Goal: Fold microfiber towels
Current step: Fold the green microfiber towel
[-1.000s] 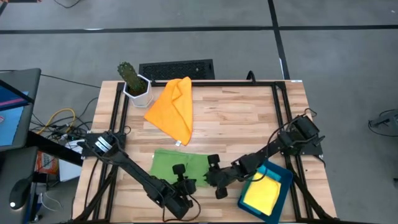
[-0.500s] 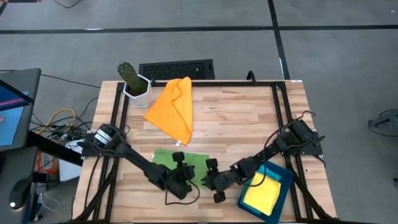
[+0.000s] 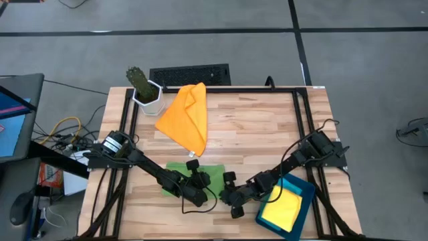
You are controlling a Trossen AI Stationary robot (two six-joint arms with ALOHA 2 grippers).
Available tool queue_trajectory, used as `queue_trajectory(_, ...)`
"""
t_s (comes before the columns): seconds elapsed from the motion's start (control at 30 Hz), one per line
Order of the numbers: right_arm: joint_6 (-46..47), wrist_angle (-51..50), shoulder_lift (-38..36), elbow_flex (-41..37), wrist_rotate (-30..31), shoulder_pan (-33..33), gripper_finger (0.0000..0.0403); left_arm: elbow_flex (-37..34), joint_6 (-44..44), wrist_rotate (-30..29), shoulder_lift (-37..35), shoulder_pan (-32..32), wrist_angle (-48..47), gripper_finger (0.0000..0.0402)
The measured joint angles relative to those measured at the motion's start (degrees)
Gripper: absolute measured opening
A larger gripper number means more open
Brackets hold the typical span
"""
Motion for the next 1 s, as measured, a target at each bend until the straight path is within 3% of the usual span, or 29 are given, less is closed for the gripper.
queue_trajectory(0.23,-1.8,-5.2,-3.9,-0.4,-0.2,0.0,0.0098,0.5,4.3,1.7,0.1,0.9,2.0,0.0002)
queue_trajectory(0.37,-1.5,-9.7,-7.7,-0.3,-0.1,0.9,0.0097,3.1,6.1,2.4,-0.3,2.0,-1.7,0.0002)
queue_trajectory(0.53,-2.1,-7.5,-9.7,-0.4,5.0,2.3,0.0097,6.3,7.1,0.3,-1.6,2.5,-6.1,0.0002)
queue_trajectory(0.67,-3.0,-1.0,-7.4,0.0,5.7,0.9,0.0097,7.5,7.5,0.3,-1.7,2.5,-9.3,0.0002)
queue_trajectory(0.87,-1.0,-2.0,-3.2,-0.3,3.1,-0.5,0.0097,8.2,6.5,0.0,-5.7,1.4,-10.7,0.0002)
queue_trajectory(1.0,0.4,-1.5,-1.0,-0.1,1.9,-0.5,0.0097,7.7,6.5,0.5,-4.0,1.9,-12.0,0.0002)
